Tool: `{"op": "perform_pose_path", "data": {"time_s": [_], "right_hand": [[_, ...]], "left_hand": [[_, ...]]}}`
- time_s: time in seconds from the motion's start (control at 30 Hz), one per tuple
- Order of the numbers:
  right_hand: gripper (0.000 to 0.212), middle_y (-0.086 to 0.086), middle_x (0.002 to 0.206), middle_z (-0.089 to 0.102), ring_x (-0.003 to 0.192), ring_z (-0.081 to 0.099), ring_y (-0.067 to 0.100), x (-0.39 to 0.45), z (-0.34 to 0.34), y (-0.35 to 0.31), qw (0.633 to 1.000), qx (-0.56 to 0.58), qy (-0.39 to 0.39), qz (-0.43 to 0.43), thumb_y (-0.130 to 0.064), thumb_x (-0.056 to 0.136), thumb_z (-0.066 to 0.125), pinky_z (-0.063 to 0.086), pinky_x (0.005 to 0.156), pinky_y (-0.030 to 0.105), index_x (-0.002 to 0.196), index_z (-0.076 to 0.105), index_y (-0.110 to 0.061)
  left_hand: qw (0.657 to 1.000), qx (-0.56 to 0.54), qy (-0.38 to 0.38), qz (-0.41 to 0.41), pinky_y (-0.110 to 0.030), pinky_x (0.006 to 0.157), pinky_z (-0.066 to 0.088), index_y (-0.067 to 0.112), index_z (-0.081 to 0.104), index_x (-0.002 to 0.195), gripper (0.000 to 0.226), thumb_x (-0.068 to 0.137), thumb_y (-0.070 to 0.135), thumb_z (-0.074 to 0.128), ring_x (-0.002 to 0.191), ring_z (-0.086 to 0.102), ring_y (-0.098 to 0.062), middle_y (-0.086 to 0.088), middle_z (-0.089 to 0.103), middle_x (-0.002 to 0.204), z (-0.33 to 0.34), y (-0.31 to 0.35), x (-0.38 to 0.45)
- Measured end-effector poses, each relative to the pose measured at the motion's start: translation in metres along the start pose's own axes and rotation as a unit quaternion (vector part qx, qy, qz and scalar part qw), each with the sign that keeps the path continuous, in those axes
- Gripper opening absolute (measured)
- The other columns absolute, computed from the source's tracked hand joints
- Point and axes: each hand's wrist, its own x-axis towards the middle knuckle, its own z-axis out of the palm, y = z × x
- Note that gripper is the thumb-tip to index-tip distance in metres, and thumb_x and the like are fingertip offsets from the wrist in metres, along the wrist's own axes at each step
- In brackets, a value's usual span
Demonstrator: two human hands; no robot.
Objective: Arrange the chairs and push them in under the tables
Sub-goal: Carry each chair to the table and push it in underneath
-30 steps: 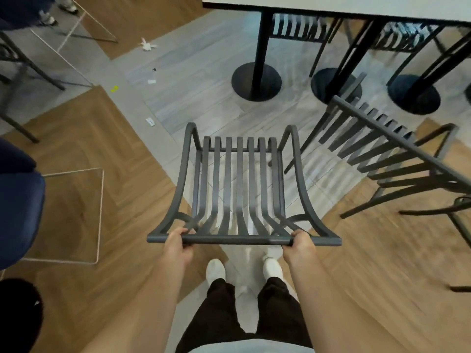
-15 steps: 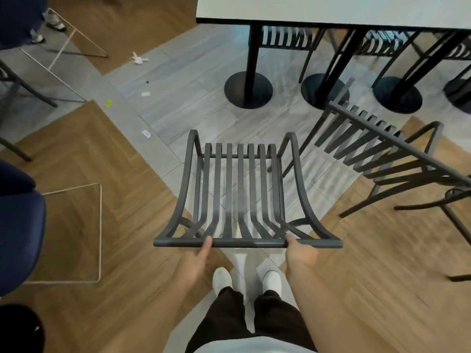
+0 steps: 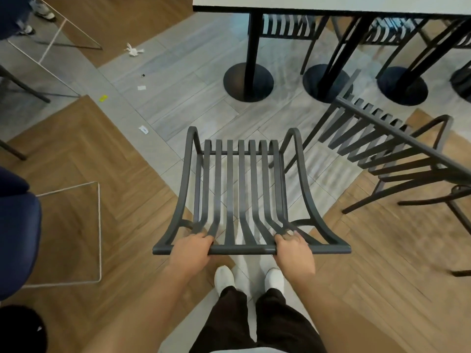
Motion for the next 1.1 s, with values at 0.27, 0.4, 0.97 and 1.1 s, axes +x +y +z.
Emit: {"op": "perform_pose_path", "data": {"time_s": [0.27,0.4,0.97,1.1], "right_hand": [[0.025,0.001,0.099,0.070,0.088,0.067,0.023,0.034,-0.021,0.006,0.991,-0.039,-0.109,-0.066,-0.010,0.099,0.047,0.054,0.077,0.034,0.120,0.057,-0.018],[0.024,0.001,0.095,0.070,0.086,0.067,0.024,0.065,-0.033,0.007,0.991,-0.037,-0.112,-0.056,-0.007,0.094,0.048,0.055,0.075,0.036,0.112,0.060,-0.019],[0.026,0.003,0.103,0.068,0.093,0.066,0.028,0.272,-0.107,0.047,0.992,0.012,-0.104,-0.070,-0.003,0.095,0.043,0.049,0.075,0.038,0.111,0.060,-0.016],[0.027,0.004,0.104,0.068,0.092,0.067,0.029,0.318,-0.124,0.059,0.993,0.010,-0.101,-0.063,-0.002,0.095,0.043,0.052,0.077,0.039,0.111,0.061,-0.016]], "left_hand": [[0.999,0.049,-0.020,0.010,-0.034,0.085,0.057,0.032,0.060,0.128,0.029,0.100,0.027,0.058,0.097,0.068,-0.015,0.008,0.069,0.111,-0.015,-0.007,0.024],[0.998,0.064,-0.027,0.001,-0.033,0.082,0.054,0.031,0.061,0.127,0.028,0.101,0.023,0.054,0.097,0.068,-0.018,0.006,0.070,0.111,-0.037,-0.011,0.052],[0.994,0.101,-0.008,-0.027,-0.032,0.079,0.055,0.032,0.055,0.135,0.035,0.104,0.018,0.047,0.099,0.066,-0.018,0.006,0.067,0.115,-0.154,-0.029,0.240],[0.992,0.123,0.001,-0.018,-0.029,0.074,0.049,0.032,0.053,0.138,0.035,0.105,0.022,0.047,0.100,0.067,-0.017,0.006,0.067,0.119,-0.183,-0.028,0.283]]}}
